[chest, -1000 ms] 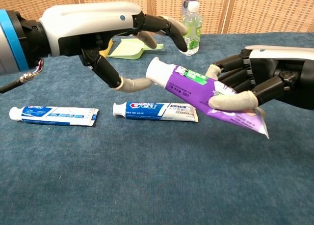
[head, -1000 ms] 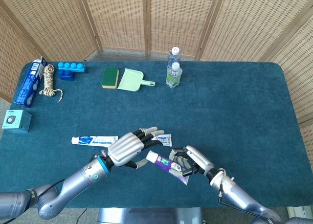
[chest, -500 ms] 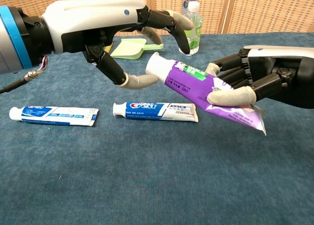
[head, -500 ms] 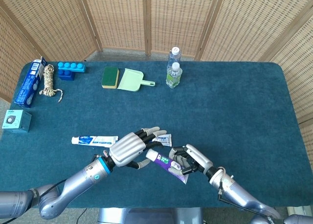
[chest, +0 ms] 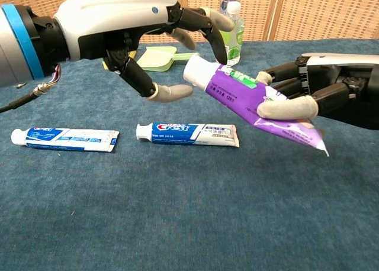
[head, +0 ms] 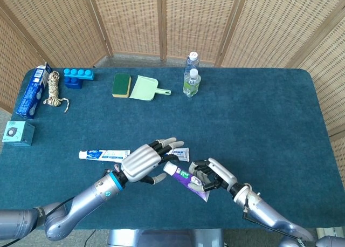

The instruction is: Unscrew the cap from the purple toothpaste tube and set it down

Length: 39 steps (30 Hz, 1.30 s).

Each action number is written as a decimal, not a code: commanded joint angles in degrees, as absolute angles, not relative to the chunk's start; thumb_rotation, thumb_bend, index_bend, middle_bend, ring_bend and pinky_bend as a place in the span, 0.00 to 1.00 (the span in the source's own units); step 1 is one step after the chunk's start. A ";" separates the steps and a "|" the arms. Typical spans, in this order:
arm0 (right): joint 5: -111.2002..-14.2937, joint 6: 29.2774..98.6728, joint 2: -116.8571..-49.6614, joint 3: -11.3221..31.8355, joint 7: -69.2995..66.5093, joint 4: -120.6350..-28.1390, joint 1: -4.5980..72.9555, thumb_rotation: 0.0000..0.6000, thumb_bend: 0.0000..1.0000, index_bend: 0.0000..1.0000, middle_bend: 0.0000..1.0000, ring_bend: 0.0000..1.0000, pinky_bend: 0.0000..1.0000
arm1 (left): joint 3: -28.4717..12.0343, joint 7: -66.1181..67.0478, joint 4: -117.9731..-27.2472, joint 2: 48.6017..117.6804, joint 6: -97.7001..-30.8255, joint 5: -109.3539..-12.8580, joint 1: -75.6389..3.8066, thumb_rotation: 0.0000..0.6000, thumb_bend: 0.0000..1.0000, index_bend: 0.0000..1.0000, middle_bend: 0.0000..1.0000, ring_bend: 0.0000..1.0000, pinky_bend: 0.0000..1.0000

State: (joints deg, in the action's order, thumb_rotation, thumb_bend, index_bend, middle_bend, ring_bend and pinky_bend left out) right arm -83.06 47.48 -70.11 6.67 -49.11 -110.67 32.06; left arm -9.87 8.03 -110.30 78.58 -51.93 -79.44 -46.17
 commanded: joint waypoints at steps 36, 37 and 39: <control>-90.50 50.62 -67.89 1.34 -60.89 -107.40 34.09 1.00 0.64 0.98 0.73 0.75 0.86 | -9.72 6.80 -112.11 77.62 -52.09 -77.17 -48.11 1.00 0.36 0.33 0.07 0.00 0.14; -90.40 50.64 -68.00 1.28 -60.97 -107.37 34.14 1.00 0.64 0.98 0.73 0.75 0.86 | -9.68 6.85 -112.14 77.61 -52.06 -77.06 -48.14 1.00 0.36 0.33 0.07 0.00 0.14; -90.24 50.81 -68.21 1.17 -61.18 -107.17 34.22 1.00 0.64 0.98 0.73 0.75 0.86 | -9.62 6.97 -112.20 77.59 -52.10 -76.89 -48.19 1.00 0.36 0.34 0.07 0.00 0.14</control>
